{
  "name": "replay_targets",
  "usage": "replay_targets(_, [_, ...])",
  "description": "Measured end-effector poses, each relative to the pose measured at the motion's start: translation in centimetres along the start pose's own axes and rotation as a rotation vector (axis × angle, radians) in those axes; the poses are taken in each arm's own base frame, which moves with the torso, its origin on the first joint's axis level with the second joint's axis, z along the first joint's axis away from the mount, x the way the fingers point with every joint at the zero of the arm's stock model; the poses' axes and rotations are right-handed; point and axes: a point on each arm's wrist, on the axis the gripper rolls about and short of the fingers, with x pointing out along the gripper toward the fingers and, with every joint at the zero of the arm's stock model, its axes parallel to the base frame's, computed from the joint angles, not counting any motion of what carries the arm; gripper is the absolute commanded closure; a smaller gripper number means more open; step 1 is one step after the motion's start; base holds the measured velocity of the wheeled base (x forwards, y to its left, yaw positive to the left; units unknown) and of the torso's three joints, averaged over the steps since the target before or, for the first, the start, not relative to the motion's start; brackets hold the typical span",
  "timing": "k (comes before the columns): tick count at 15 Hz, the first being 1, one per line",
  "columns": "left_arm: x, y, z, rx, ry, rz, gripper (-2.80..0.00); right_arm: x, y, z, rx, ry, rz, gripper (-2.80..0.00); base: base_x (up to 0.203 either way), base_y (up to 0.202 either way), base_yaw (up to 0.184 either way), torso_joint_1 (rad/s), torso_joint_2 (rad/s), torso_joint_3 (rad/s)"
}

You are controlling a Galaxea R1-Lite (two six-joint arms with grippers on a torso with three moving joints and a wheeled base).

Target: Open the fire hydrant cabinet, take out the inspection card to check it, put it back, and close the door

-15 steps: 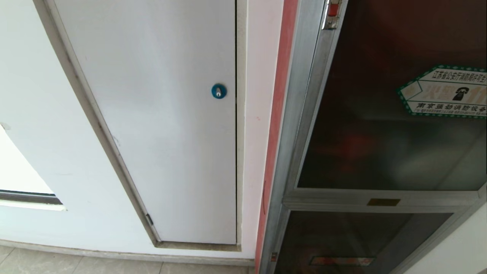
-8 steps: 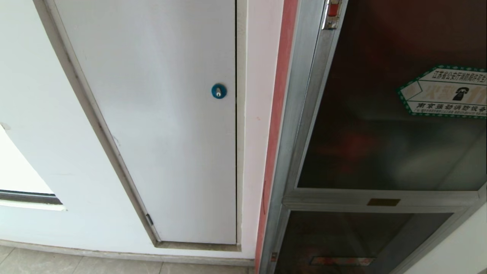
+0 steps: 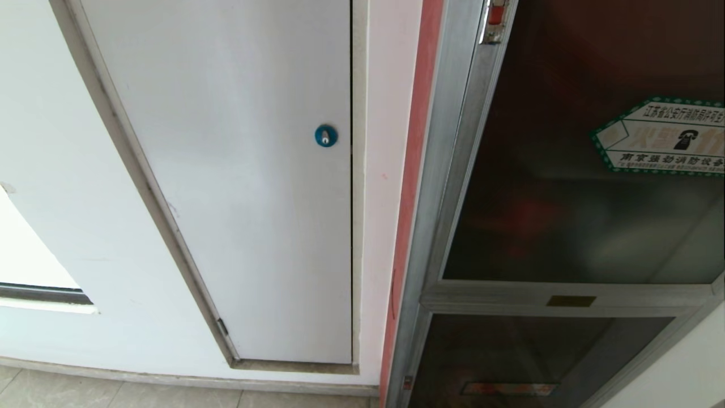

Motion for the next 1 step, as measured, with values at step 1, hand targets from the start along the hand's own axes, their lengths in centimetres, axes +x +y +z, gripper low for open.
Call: replay_targets(1, [0.0,0.0,0.0,0.0,0.0,0.001,0.0,0.0,0.0,0.0,0.0,0.0,0.0,0.0,0.0,0.0,0.0,0.0,0.0,0.0])
